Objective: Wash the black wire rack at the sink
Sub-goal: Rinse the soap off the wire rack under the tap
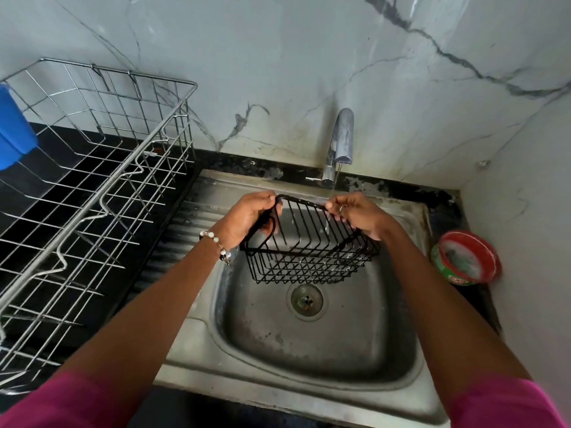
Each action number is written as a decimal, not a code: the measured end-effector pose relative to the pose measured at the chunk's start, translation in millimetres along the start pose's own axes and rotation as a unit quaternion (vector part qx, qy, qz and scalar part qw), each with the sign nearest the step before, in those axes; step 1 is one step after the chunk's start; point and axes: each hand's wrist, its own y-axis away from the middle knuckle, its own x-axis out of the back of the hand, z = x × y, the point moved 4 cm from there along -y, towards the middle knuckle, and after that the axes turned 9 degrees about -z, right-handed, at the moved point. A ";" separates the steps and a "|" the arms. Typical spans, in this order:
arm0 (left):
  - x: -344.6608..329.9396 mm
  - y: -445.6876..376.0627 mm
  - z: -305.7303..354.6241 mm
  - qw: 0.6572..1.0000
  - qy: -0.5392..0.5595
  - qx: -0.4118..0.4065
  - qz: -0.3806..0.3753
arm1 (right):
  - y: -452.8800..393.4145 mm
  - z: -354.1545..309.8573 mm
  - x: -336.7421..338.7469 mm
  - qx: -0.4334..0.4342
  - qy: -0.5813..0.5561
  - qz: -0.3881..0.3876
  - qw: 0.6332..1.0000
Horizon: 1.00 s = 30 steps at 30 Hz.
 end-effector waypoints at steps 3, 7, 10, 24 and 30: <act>-0.8 0.8 4.8 0.992 -0.068 0.096 -0.043 | -1.8 -8.4 -6.1 -0.007 0.045 -0.019 0.999; -3.4 -1.0 3.9 0.932 -0.297 0.194 -0.073 | -10.0 -17.4 -14.8 -0.035 0.085 -0.026 0.995; -13.0 -7.6 0.4 0.923 -0.320 0.193 -0.095 | -11.7 -23.1 -18.8 -0.097 0.135 -0.068 0.984; -41.2 -60.3 -9.7 0.921 -0.297 0.231 -0.101 | 3.9 -65.3 22.8 -0.042 -0.226 -0.087 0.969; -71.7 -77.2 -3.4 0.928 -0.216 0.268 -0.145 | 10.1 -65.9 29.3 -0.054 -0.222 -0.121 0.966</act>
